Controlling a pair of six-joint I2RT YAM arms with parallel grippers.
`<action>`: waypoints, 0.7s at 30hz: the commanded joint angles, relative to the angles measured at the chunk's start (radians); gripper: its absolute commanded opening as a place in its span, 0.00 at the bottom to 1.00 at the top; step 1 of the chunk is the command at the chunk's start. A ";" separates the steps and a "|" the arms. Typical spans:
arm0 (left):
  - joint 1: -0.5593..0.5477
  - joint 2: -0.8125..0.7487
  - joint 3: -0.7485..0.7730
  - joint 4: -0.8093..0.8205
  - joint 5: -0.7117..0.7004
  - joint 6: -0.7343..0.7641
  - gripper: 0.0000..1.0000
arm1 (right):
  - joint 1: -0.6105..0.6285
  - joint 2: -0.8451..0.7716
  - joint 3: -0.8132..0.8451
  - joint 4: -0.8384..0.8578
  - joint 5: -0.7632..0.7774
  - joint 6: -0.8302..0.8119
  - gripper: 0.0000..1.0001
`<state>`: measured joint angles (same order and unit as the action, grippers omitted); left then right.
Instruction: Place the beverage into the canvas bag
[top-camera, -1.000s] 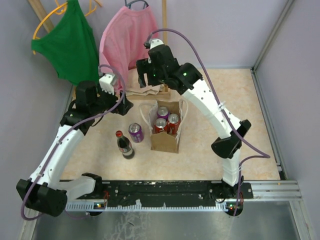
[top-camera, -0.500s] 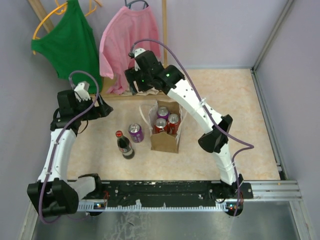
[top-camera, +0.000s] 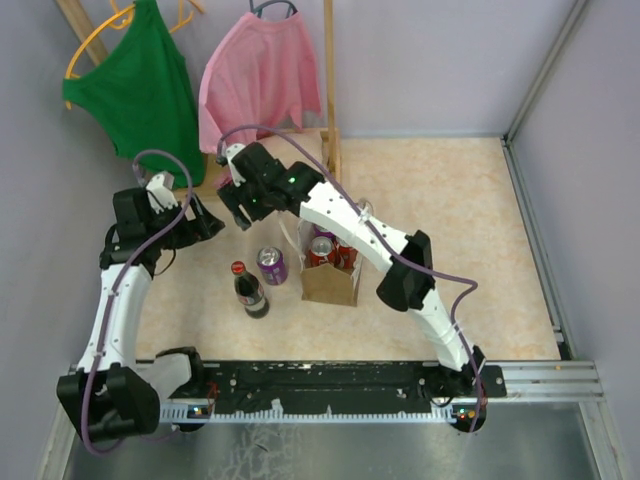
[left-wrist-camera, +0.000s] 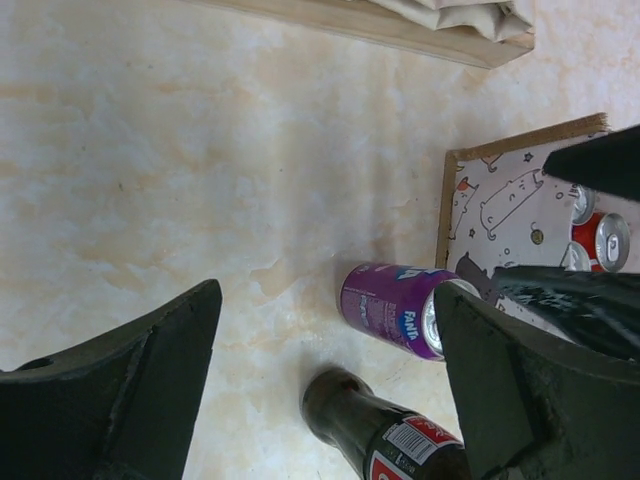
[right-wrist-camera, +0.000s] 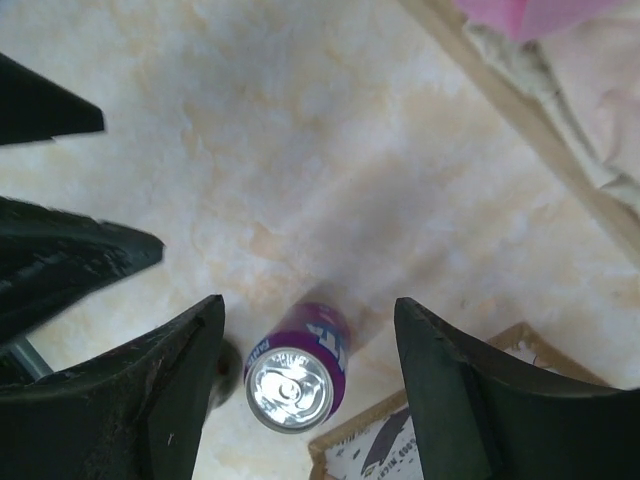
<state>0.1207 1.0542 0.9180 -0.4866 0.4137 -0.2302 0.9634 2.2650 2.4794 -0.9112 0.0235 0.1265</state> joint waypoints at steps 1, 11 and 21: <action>0.038 -0.023 -0.046 -0.042 -0.010 -0.035 0.93 | 0.025 0.001 -0.045 -0.035 -0.008 -0.028 0.69; 0.066 -0.008 -0.068 -0.045 -0.015 -0.058 0.92 | 0.029 0.005 -0.161 -0.069 -0.033 -0.002 0.72; 0.068 0.002 -0.063 -0.042 -0.017 -0.054 0.92 | 0.033 0.034 -0.172 -0.145 -0.078 0.016 0.74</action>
<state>0.1814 1.0561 0.8463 -0.5312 0.4015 -0.2771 0.9813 2.2814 2.3024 -1.0283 -0.0231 0.1349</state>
